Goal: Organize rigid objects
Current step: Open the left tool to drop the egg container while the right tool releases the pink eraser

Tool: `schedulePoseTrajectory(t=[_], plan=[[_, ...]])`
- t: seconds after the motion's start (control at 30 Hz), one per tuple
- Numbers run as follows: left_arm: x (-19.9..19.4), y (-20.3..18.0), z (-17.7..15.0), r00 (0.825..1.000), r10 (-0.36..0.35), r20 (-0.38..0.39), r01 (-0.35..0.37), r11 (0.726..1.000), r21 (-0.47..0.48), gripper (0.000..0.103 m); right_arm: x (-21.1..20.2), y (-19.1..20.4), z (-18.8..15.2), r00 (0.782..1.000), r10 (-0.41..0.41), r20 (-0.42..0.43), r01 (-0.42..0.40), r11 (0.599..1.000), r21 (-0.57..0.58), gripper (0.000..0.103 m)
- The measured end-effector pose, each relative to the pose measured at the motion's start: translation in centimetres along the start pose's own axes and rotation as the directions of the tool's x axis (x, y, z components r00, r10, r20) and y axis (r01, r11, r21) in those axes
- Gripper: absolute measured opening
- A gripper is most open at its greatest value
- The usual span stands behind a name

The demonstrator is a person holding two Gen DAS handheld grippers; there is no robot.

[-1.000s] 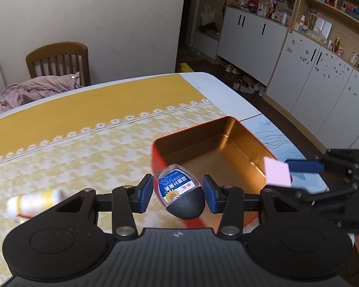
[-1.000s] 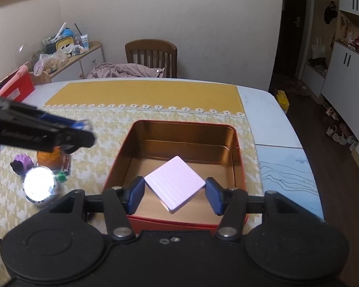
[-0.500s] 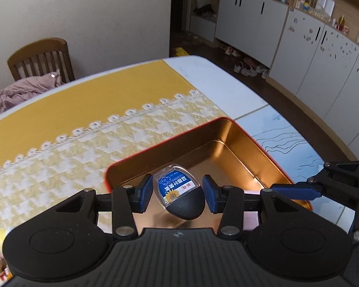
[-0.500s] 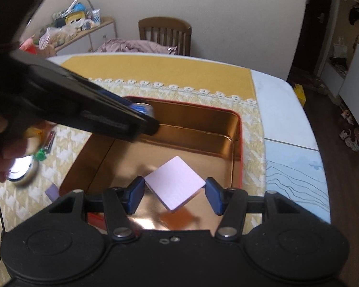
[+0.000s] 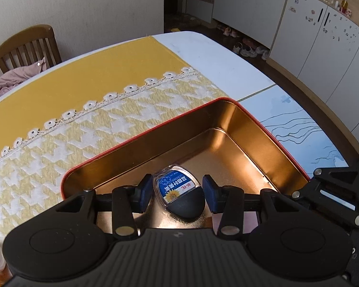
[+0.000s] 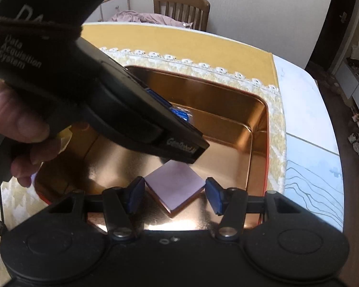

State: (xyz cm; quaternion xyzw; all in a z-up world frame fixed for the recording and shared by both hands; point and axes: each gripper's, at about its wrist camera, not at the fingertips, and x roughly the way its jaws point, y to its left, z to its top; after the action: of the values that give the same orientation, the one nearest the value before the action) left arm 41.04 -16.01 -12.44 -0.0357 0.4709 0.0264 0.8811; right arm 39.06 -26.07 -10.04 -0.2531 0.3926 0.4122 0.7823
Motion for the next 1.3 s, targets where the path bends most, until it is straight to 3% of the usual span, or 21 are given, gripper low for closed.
schedulePoseTrajectory(t=[0.43, 0.63, 0.73, 1.3], plan=[[0.8, 0.0, -0.1, 1.000, 0.003, -0.007, -0.003, 1.000, 0.000, 0.045, 0.2, 0.9, 0.3, 1.000, -0.030, -0.009, 0.029, 0.999, -0.031, 0.055], [0.6, 0.0, 0.0, 1.000, 0.025, -0.017, -0.025, 1.000, -0.004, 0.049, 0.1, 0.8, 0.2, 1.000, -0.026, 0.007, 0.026, 1.000, -0.012, 0.062], [-0.1, 0.3, -0.1, 1.000, 0.015, 0.002, -0.015, 1.000, -0.017, 0.058, -0.4, 0.4, -0.1, 1.000, -0.020, 0.015, 0.020, 1.000, 0.006, 0.062], [-7.1, 1.0, -1.1, 0.991, -0.023, 0.134, 0.031, 0.998, -0.056, 0.058, -6.2, -0.3, -0.1, 0.991, 0.001, 0.137, -0.008, 0.999, 0.047, 0.073]])
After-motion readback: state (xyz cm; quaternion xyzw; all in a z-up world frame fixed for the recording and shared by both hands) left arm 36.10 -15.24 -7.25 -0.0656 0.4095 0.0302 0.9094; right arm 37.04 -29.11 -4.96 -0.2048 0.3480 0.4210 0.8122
